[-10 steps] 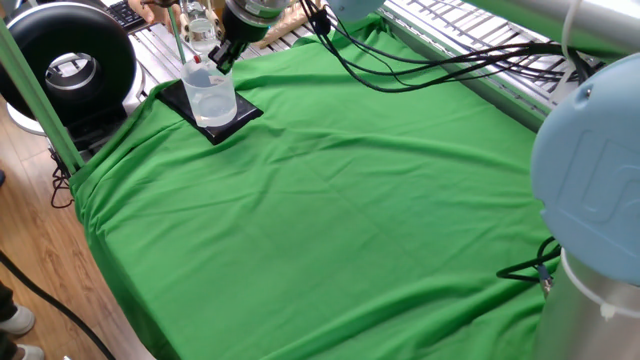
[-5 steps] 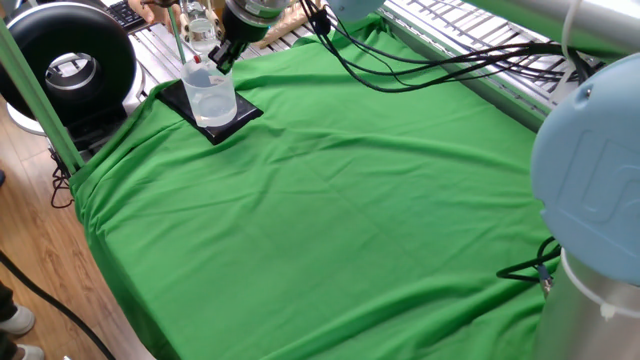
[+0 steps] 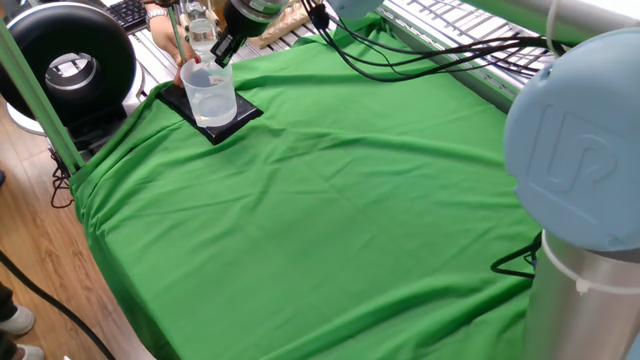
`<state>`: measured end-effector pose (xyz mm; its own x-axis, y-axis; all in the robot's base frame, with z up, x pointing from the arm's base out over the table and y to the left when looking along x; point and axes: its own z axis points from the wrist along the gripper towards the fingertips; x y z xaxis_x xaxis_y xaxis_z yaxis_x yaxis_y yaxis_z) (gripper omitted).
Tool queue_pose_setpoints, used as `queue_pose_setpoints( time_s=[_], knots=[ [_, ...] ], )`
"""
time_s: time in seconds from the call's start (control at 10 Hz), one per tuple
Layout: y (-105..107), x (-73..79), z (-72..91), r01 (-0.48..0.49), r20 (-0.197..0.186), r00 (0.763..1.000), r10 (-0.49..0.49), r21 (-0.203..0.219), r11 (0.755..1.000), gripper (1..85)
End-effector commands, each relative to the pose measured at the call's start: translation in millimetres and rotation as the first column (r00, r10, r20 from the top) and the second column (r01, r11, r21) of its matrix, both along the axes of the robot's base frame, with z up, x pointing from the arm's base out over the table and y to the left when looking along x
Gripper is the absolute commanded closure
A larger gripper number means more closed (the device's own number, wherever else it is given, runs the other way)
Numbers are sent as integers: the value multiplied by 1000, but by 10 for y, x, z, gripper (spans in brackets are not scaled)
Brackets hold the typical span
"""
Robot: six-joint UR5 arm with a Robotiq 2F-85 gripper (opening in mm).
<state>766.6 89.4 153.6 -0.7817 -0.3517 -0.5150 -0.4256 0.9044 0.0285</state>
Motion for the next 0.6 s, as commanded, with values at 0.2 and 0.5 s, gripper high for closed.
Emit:
queue_pose_setpoints(
  time_s=[0.2, 0.5],
  knots=[
    [43, 82, -8, 13, 10, 1000, -13, 18, 1000, 843],
    [68, 119, 44, 18, 13, 1000, -18, 26, 999, 843]
  ],
)
